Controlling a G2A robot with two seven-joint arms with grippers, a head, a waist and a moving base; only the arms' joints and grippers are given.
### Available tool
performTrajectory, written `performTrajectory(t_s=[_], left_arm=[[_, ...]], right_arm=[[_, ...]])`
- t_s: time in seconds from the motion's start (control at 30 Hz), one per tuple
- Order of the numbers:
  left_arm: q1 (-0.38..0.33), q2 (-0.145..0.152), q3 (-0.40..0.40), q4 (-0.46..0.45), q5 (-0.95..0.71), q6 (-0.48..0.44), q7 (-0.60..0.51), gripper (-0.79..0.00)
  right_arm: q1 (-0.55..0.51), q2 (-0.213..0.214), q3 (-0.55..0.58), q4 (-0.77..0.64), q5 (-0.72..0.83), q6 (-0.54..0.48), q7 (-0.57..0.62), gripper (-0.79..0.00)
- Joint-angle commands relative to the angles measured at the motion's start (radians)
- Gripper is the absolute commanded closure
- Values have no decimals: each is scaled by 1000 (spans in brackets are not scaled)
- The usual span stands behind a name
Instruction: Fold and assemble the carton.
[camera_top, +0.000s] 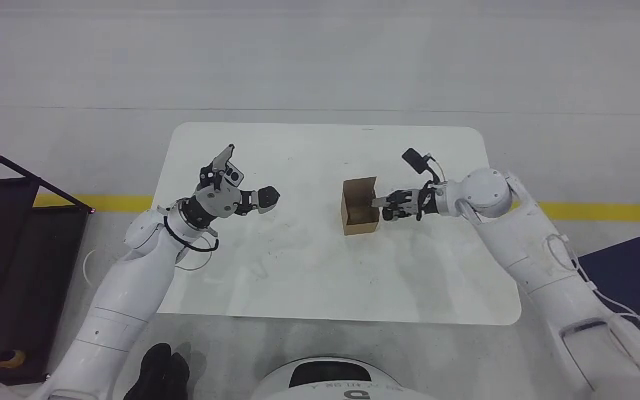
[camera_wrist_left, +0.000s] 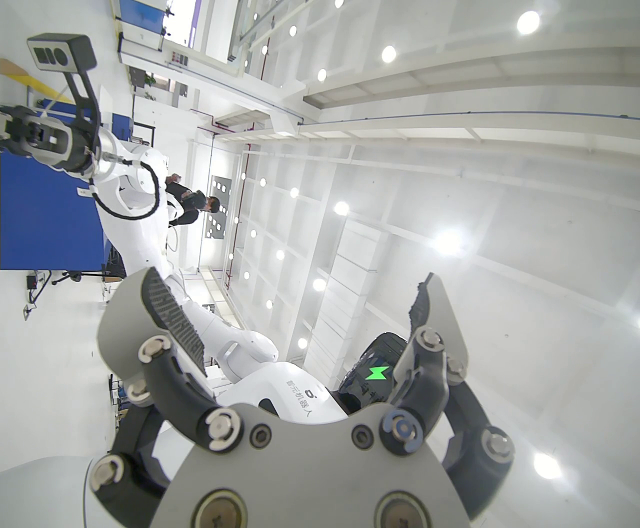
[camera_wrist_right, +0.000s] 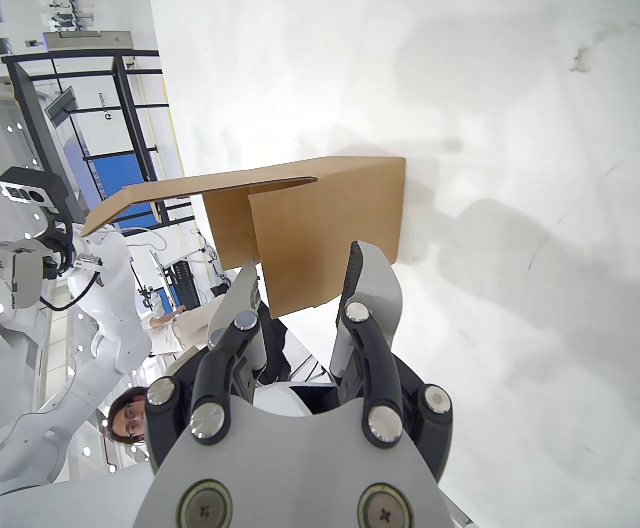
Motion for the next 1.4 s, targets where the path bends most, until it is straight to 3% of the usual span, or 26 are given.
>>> performTrajectory(t_s=[0.0,0.43,0.63,0.83,1.1,1.37], left_arm=[[0,0,0,0,0,0,0,-785],[0,0,0,0,0,0,0,-785],[0,0,0,0,0,0,0,-785],[0,0,0,0,0,0,0,-785],[0,0,0,0,0,0,0,-785],[0,0,0,0,0,0,0,-785]], right_arm=[[5,-3,-5,5,1,-3,1,-354],[9,-4,22,30,23,-10,-25,-336],[-30,16,27,-198,-188,122,-124,-326],[-106,43,43,-424,-388,298,-126,-289],[-147,53,42,-527,-473,349,-84,-243],[-132,42,18,-502,-478,355,-90,-203]])
